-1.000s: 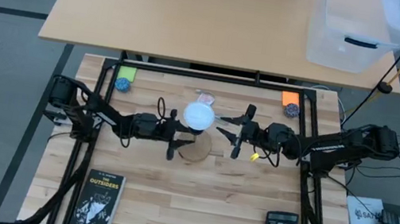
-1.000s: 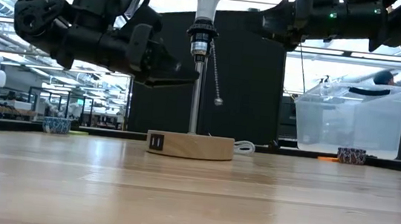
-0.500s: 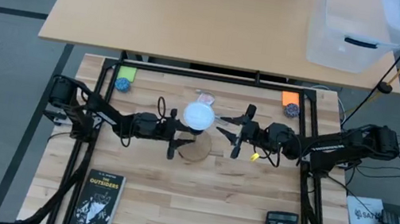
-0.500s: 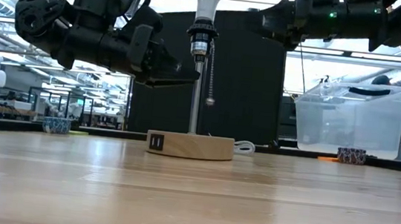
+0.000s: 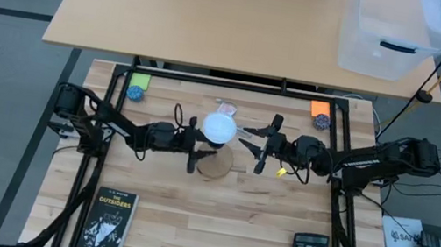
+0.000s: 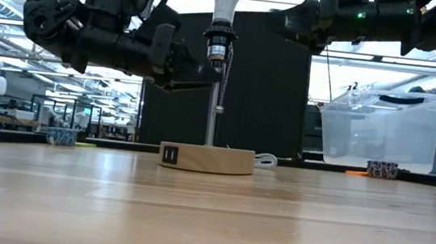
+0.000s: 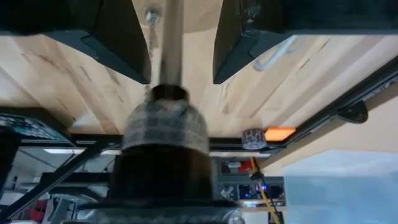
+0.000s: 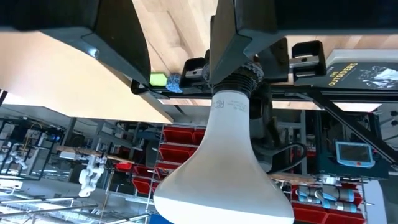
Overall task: Screw lightbulb
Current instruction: Remove the lightbulb from the lamp
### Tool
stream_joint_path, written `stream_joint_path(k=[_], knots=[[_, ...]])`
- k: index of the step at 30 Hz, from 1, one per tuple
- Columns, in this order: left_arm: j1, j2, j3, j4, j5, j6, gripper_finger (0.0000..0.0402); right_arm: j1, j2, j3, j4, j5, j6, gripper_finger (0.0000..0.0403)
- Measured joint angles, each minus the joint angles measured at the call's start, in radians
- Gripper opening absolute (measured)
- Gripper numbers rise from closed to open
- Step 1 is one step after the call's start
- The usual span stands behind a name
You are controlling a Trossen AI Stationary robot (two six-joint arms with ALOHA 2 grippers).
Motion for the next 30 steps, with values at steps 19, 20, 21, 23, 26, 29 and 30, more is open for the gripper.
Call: stream_joint_path(k=[19,20,21,23,26,29,30], knots=[[0.026,0.0,0.002,-0.026,0.003,-0.029,0.0081,0.0,0.0,0.0,0.0,0.0,0.003,0.0157],[0.027,0.0,0.002,-0.028,0.004,-0.031,0.0073,0.0,0.0,0.0,0.0,0.0,0.003,0.0157],[0.027,0.0,0.002,-0.029,0.006,-0.033,0.0066,0.0,0.0,0.0,0.0,0.0,0.003,0.0157],[0.027,0.0,0.002,-0.03,0.008,-0.033,0.0055,0.0,0.0,0.0,0.0,0.0,0.003,0.0157],[0.028,-0.001,0.002,-0.03,0.008,-0.033,0.0049,0.0,0.0,0.0,0.0,0.0,0.003,0.0157],[0.028,-0.001,0.002,-0.031,0.008,-0.033,0.0047,0.008,0.0,0.0,0.0,0.0,0.003,0.0157],[0.028,-0.001,0.002,-0.032,0.008,-0.033,0.0047,0.011,0.0,0.0,0.0,0.0,0.003,0.0157]])
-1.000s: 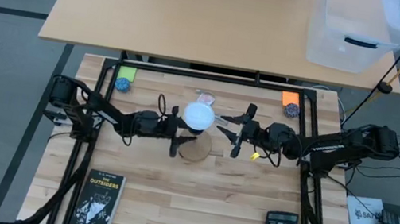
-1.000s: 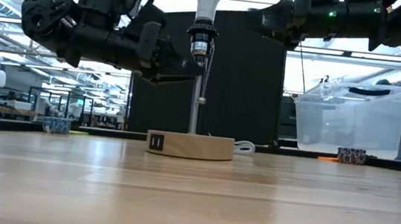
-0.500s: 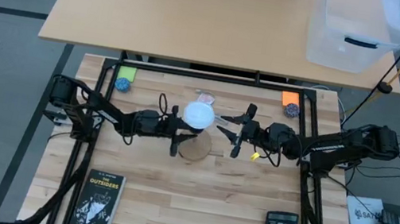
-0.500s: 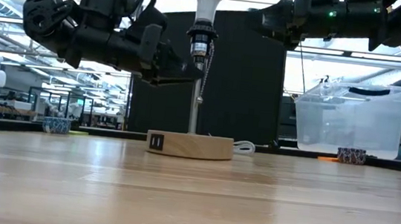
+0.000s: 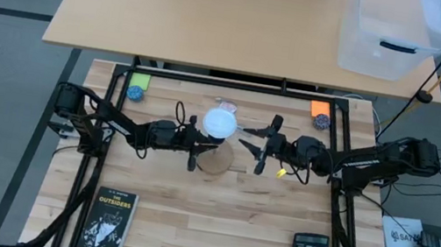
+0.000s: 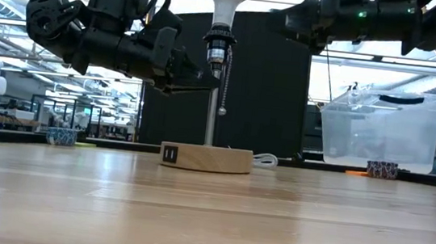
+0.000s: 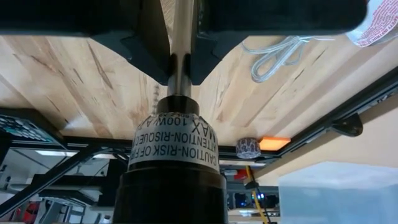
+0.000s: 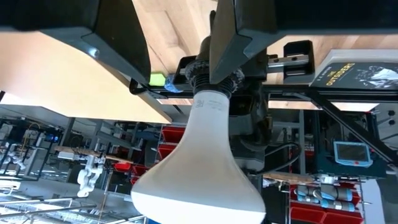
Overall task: Screw lightbulb
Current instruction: Remove the lightbulb from the lamp
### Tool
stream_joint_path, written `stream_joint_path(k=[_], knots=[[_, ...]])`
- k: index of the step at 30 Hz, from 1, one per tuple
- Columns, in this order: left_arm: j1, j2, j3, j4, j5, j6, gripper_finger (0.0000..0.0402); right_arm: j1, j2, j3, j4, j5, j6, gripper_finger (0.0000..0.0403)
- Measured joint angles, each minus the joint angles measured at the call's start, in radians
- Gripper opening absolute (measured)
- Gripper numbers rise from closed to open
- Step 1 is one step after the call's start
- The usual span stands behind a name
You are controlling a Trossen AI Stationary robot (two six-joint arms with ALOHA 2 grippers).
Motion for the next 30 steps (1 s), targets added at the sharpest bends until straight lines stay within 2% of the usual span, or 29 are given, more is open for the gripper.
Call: stream_joint_path(k=[6,10,13,22,25,30], knots=[[0.0,0.0,0.0,0.001,0.001,0.0,0.0047,0.007,0.0,0.0,-0.003,-0.001,0.003,0.0157],[0.002,0.0,-0.001,0.012,0.034,-0.009,0.006,0.007,0.0,0.0,-0.004,-0.001,0.003,0.0157],[0.001,0.0,0.0,0.012,0.034,-0.04,0.0086,0.007,0.0,0.0,-0.004,-0.001,0.003,0.0157],[0.002,0.001,0.012,0.006,0.023,-0.051,0.0212,0.005,0.0,0.0,-0.004,-0.001,0.0,0.0157],[0.002,0.0,0.031,-0.044,-0.004,-0.034,0.0226,0.005,0.0,0.0,-0.001,0.0,-0.004,0.0157],[0.002,0.001,0.039,-0.049,-0.005,-0.031,0.0229,0.005,0.0,0.0,-0.001,0.0,-0.004,0.0157]])
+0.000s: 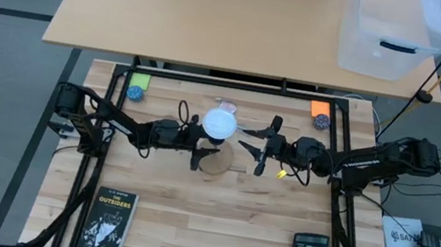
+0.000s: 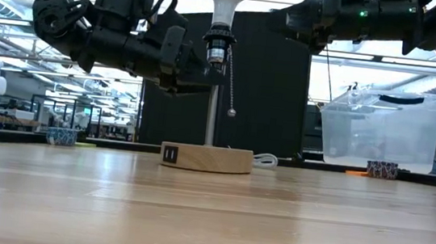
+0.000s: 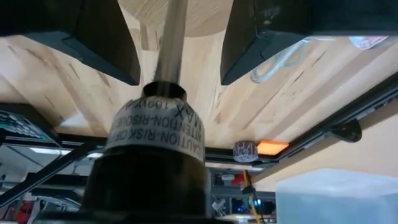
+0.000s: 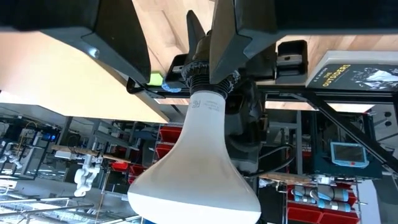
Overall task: Screw lightbulb
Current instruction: Remove the lightbulb from the lamp
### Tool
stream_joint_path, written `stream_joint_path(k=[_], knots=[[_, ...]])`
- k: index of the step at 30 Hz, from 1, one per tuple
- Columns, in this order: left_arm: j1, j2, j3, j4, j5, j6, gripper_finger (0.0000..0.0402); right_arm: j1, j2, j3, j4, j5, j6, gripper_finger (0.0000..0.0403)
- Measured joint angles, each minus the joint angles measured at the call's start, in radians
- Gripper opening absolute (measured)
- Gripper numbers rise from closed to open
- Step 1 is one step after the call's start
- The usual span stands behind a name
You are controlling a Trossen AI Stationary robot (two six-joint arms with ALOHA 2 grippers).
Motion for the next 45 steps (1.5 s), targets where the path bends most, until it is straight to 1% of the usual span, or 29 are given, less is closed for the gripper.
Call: stream_joint_path(k=[7,14,19,22,27,30,32,40,45], knots=[[0.0,0.0,0.003,0.025,0.0,-0.015,0.0229,0.0,0.0,0.006,-0.001,0.0,-0.003,0.0157],[-0.008,0.0,0.036,0.009,0.002,-0.015,0.0229,0.0,0.0,0.02,-0.004,0.0,-0.012,0.0157],[-0.007,0.0,0.038,0.013,0.004,-0.014,0.0224,0.0,0.0,0.02,-0.01,0.0,-0.006,0.0157],[-0.007,0.0,0.038,0.014,-0.002,-0.011,0.0199,0.0,0.0,0.02,-0.01,0.0,-0.005,0.0157],[0.006,0.0,0.038,0.014,0.002,-0.011,0.0129,0.0,0.0,0.024,-0.016,0.0,0.002,0.0157],[0.014,0.0,0.038,0.014,0.003,-0.012,0.0086,0.0,0.0,0.057,-0.077,0.0,0.008,0.0157],[0.018,0.0,0.038,0.014,0.003,-0.012,0.007,0.001,0.0,0.078,-0.122,-0.001,0.012,0.0157],[0.018,0.0,0.038,0.007,-0.022,-0.01,0.007,0.008,0.003,0.12,-0.142,-0.026,0.039,0.0157],[0.021,0.0,0.038,0.003,-0.048,-0.008,0.007,0.007,0.037,0.153,-0.143,-0.026,0.049,0.0157]])
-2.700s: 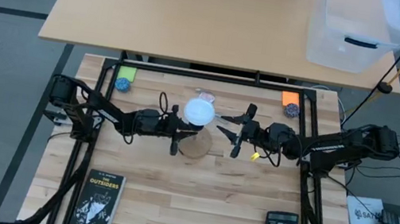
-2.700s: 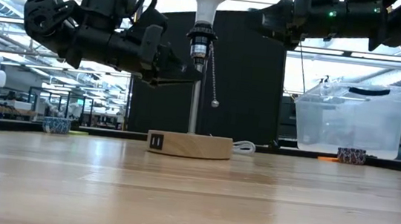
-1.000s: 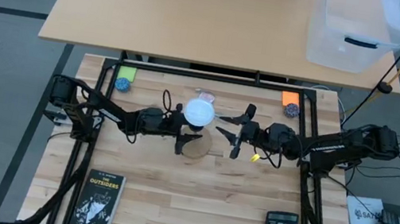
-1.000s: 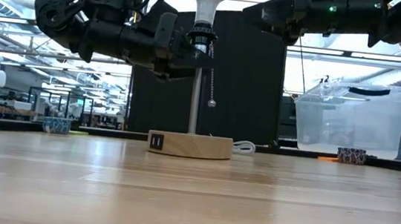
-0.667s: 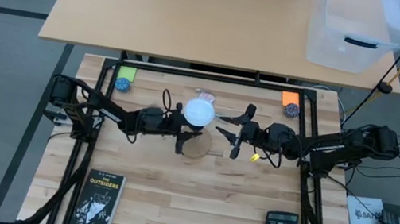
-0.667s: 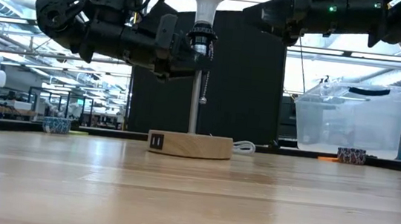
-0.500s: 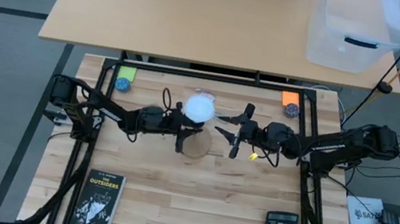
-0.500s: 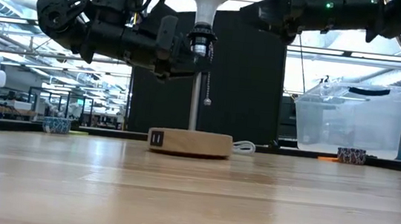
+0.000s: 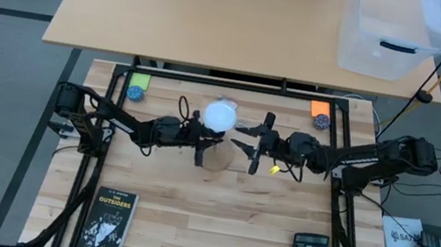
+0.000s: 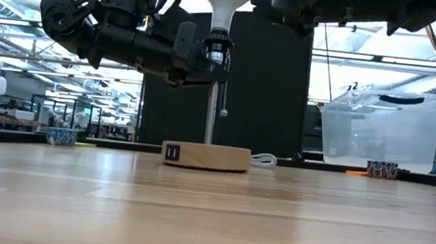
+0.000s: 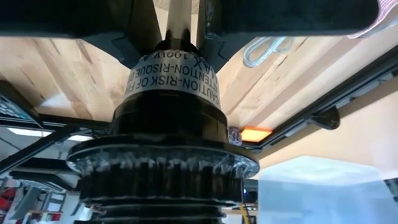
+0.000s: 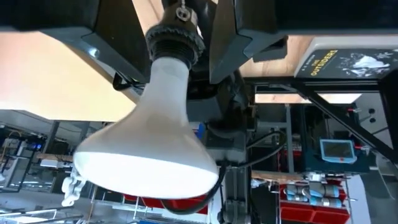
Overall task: Screw lightbulb
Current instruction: Remove the lightbulb from the lamp
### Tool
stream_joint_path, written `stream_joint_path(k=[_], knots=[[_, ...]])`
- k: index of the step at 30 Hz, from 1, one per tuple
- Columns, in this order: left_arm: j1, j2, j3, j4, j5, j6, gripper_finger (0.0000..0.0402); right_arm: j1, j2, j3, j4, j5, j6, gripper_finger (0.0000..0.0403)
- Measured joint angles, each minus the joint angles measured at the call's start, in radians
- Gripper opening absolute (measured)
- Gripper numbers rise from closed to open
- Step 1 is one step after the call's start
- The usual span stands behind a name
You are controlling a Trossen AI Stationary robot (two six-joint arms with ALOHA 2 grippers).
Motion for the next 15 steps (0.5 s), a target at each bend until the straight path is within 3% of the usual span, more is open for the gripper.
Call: stream_joint_path(k=[15], knots=[[0.0,-0.001,0.001,-0.021,-0.035,-0.01,0.007,-0.028,0.143,0.102,0.001,0.004,-0.024,0.0157]])
